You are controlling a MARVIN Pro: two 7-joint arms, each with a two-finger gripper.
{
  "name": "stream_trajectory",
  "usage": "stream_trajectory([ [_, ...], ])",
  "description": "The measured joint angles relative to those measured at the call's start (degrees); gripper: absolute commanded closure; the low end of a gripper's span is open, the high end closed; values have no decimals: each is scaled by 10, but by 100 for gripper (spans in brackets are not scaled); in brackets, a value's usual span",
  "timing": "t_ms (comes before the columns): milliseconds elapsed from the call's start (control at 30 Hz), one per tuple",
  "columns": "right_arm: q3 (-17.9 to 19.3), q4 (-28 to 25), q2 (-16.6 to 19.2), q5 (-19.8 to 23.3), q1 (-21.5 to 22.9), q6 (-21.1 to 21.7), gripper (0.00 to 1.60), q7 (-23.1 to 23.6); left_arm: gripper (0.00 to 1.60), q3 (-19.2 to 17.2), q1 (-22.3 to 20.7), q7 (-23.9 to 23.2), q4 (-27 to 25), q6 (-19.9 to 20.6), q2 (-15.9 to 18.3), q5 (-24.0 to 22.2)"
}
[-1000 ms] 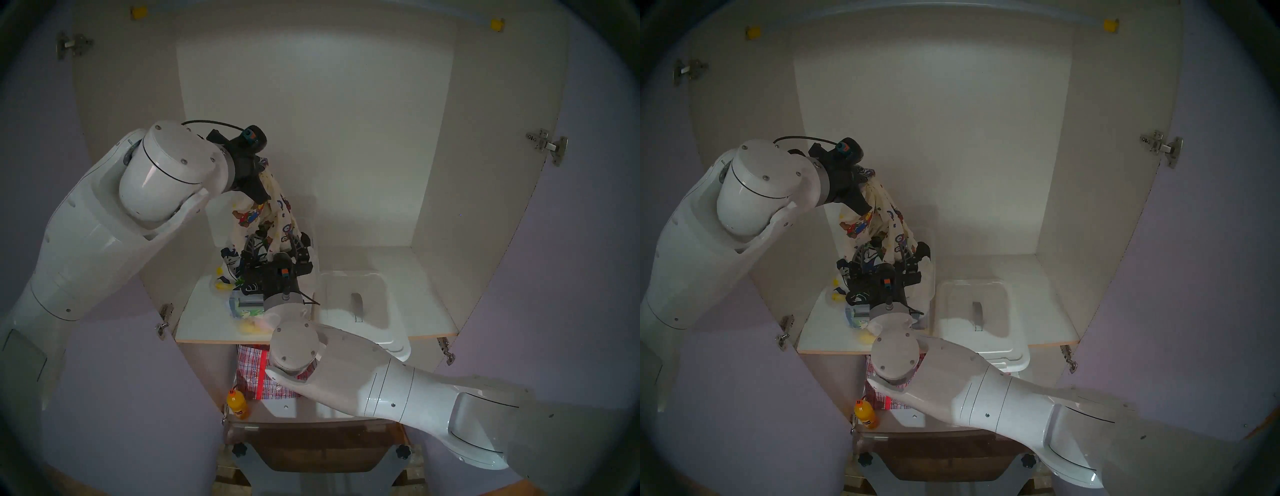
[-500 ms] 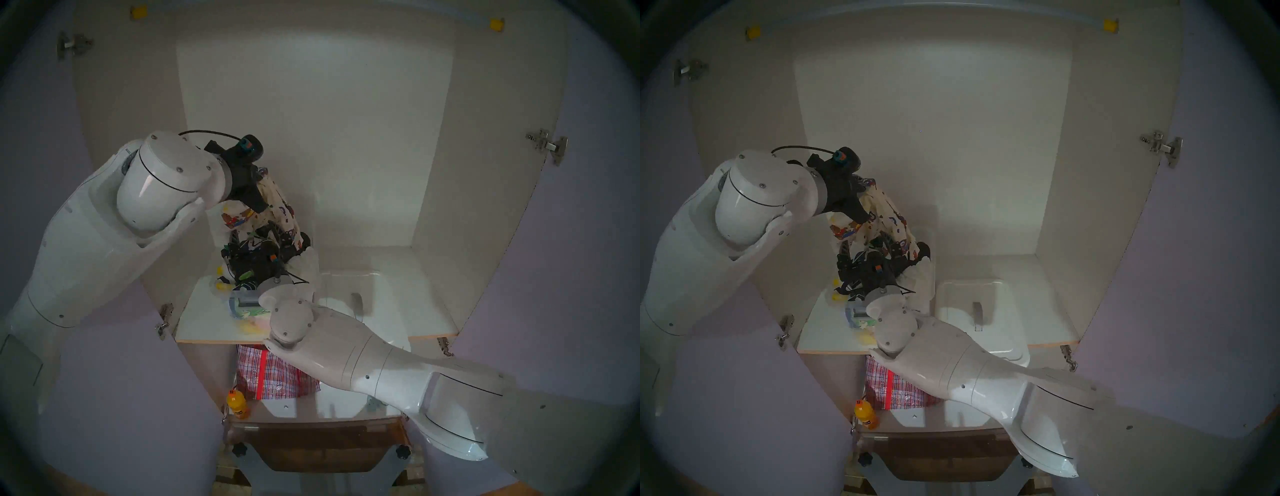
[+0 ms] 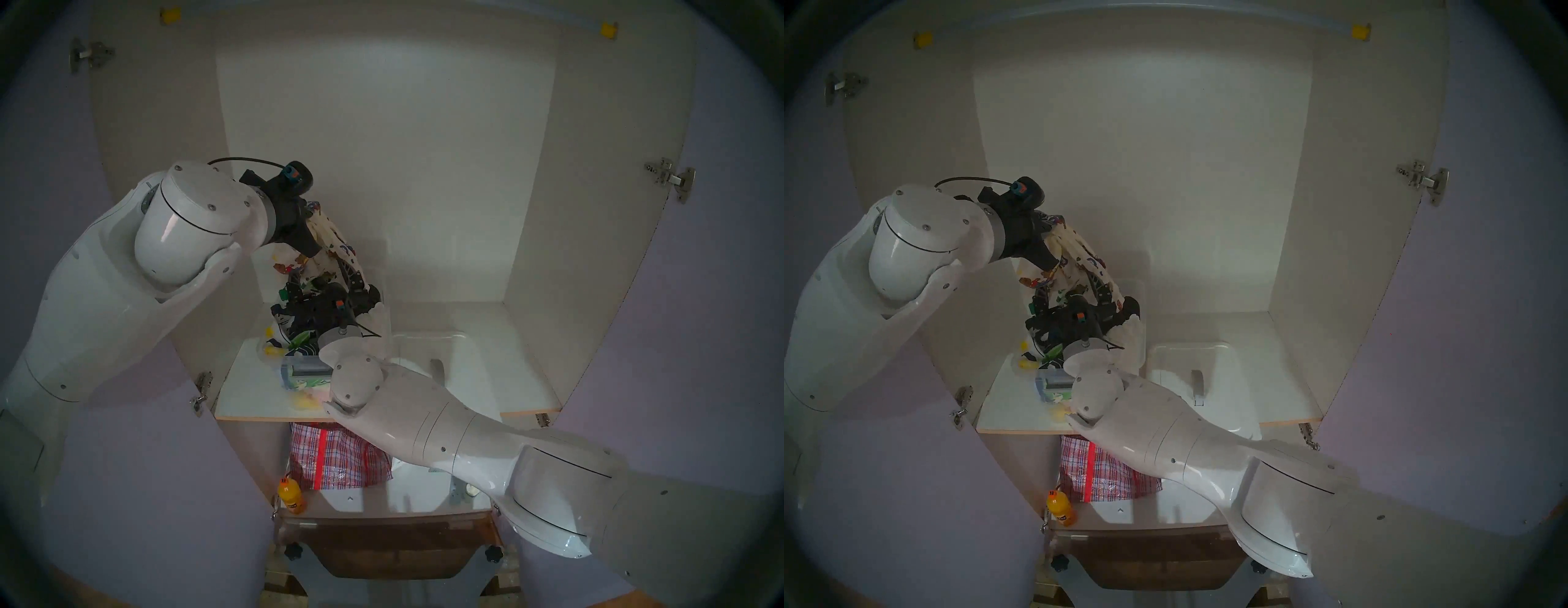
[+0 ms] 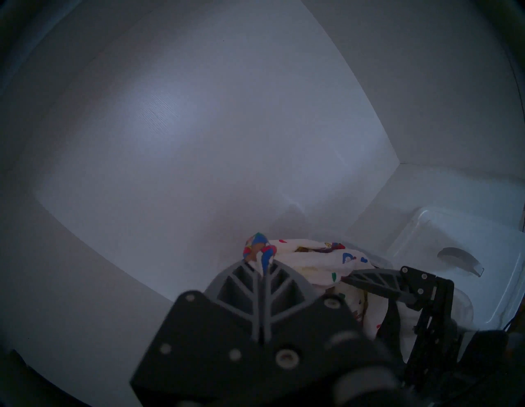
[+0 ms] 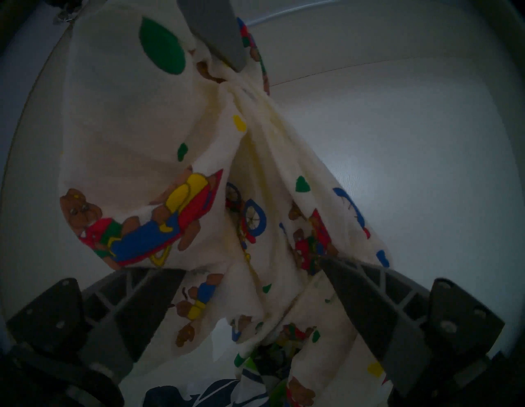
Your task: Take clothing out of the storage bin and put the lid back on the bin
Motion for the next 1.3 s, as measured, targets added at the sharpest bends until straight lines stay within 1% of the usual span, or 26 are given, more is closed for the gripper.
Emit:
stream_trajectory([
  [100,1,-15,25,13,1,7,0,18,160,8,-19,3,15,0,5,-6],
  [200,15,-18,31,29,-2,11,0,20,160,9,-33,7,23,0,13,-15],
  [233,26,-18,28,37,-2,14,0,19,160,11,-34,10,25,0,19,-23],
  [367,33,-11,11,53,3,30,0,23,160,14,-32,16,28,0,28,-47],
  [500,30,3,-9,80,8,47,0,77,160,22,-32,23,24,0,31,-66],
  [600,28,29,-37,86,11,51,0,88,160,26,-35,25,19,0,30,-81],
  [633,28,54,-58,86,13,49,0,88,160,28,-35,28,17,0,31,-94],
  [667,27,69,-70,86,14,49,0,86,160,29,-35,29,15,0,31,-99],
  [767,28,122,-108,76,25,30,0,60,160,31,-35,34,9,0,31,-113],
  [867,28,167,-136,68,37,19,0,30,160,33,-33,39,4,0,33,-121],
  [1000,27,226,-177,56,49,3,0,-24,160,33,-29,50,-3,0,38,-134],
  [1033,25,242,-189,52,51,-1,90,-44,160,33,-28,53,-5,0,40,-137],
  [1067,24,251,-196,50,52,-3,131,-55,160,33,-28,54,-6,0,40,-139],
  [1100,22,261,-206,48,53,-6,142,-71,160,32,-26,58,-7,0,42,-142],
  [1133,20,263,-214,47,53,-6,160,-89,160,32,-25,61,-8,0,44,-145],
  [1200,17,257,-224,45,54,-6,160,-127,160,31,-21,68,-10,0,47,-152],
  [1300,15,247,-225,46,56,-5,160,-184,160,28,-16,79,-13,0,54,-161],
])
